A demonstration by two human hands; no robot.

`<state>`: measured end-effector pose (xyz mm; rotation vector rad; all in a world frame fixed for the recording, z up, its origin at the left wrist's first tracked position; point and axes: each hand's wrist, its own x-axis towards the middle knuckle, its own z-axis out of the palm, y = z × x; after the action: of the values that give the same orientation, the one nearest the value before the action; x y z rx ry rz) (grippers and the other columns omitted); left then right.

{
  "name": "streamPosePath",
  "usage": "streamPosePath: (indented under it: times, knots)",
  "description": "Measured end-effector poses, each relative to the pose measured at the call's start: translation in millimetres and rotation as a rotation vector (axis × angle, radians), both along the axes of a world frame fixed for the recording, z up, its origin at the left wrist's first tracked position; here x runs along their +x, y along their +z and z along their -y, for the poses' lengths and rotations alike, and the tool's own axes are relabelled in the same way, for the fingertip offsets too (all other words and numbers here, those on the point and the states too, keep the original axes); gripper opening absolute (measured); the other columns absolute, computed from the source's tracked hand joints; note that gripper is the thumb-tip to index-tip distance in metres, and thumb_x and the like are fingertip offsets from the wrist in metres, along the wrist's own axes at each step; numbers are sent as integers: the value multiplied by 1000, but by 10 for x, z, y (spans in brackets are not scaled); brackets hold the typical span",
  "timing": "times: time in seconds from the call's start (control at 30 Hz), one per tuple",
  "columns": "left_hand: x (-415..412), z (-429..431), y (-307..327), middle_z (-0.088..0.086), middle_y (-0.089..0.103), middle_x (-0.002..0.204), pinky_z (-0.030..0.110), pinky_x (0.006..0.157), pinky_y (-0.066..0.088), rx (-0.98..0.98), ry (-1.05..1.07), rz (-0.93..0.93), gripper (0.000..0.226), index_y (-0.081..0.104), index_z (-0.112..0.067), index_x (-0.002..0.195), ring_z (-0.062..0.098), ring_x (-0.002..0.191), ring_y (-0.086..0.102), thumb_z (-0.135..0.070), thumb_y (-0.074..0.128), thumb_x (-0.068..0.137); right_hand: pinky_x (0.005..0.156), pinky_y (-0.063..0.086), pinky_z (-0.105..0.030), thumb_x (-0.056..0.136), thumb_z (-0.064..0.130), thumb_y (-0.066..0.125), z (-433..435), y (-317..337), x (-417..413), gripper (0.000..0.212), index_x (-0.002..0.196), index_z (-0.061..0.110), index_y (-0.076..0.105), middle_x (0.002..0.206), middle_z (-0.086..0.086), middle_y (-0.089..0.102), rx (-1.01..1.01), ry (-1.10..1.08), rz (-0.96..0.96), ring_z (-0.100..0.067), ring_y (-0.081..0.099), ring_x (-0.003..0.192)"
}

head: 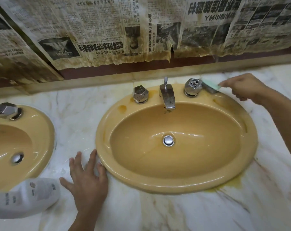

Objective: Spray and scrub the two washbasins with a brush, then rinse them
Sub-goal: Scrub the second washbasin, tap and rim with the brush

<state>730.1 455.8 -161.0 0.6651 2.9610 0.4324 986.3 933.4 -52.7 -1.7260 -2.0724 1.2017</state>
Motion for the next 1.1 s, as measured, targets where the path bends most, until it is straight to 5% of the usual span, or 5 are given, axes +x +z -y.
streamPosePath:
  times: [0.23, 0.53, 0.7, 0.9, 1.1]
  knots:
    - [-9, -14, -11, 2, 24, 164, 70, 117, 3, -15, 4, -14, 57, 47, -42, 149, 22, 157, 11, -51, 27, 97, 54, 22, -30, 99, 31, 58, -520, -82, -620, 26, 111, 17, 76, 58, 2, 30, -206, 354, 95, -17, 24, 55]
    - [-10, -22, -3, 0, 23, 165, 68, 118, 2, -31, 13, -8, 56, 45, -44, 149, 21, 157, 9, -51, 27, 97, 59, 34, -33, 100, 33, 59, -645, 64, -538, 23, 114, 28, 77, 61, 0, 45, -157, 519, 244, -19, 36, 61]
    - [5, -41, 36, 0, 23, 165, 68, 118, 1, -20, 15, 11, 55, 46, -44, 148, 20, 157, 9, -52, 27, 97, 72, 50, -37, 101, 25, 58, -530, 174, -809, 27, 119, 36, 75, 114, 2, 70, 53, 631, 311, -29, 66, 100]
    - [-1, -32, 35, 0, 23, 165, 66, 119, 0, -20, 13, 11, 55, 46, -44, 149, 20, 157, 8, -52, 27, 97, 72, 46, -34, 100, 23, 59, -500, 252, -690, 26, 111, 38, 76, 117, -1, 70, 22, 600, 349, -20, 60, 86]
    - [1, -32, 44, 1, 25, 163, 66, 120, 0, -6, 11, 5, 55, 48, -43, 148, 20, 157, 11, -54, 26, 98, 106, 39, -33, 101, 23, 59, -299, 145, -776, 26, 123, 27, 73, 137, -4, 64, 174, 550, 288, -24, 56, 123]
